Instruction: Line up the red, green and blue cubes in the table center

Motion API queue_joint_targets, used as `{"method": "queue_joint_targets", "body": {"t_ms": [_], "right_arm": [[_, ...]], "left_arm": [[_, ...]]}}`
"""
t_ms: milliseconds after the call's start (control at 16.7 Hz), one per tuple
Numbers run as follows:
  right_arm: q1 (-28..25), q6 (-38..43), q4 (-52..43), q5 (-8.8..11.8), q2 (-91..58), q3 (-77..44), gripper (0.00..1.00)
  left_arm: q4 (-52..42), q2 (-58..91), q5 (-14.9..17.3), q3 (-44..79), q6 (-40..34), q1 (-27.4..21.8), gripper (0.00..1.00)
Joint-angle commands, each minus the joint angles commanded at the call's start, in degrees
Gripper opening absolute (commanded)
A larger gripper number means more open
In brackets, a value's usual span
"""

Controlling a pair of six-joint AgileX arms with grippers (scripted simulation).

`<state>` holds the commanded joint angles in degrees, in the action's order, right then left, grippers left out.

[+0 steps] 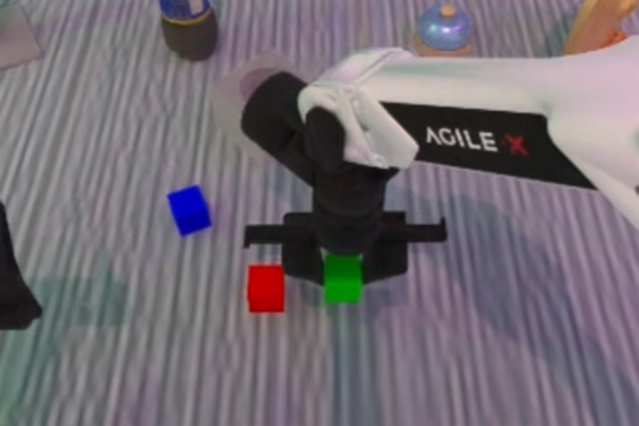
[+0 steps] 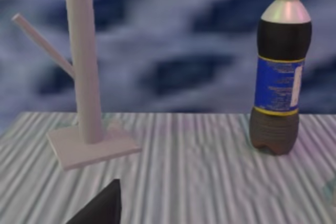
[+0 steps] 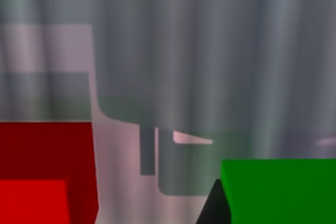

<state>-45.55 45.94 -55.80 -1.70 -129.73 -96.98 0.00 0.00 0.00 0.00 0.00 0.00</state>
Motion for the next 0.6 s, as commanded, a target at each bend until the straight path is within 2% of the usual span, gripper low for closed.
{"method": "queue_joint_targets", "body": {"t_ms": [600], "right_arm": [[0.00, 0.00, 0.00, 0.00, 0.00, 0.00, 0.98]], "left_arm": [[0.00, 0.00, 0.00, 0.00, 0.00, 0.00, 1.00]]}}
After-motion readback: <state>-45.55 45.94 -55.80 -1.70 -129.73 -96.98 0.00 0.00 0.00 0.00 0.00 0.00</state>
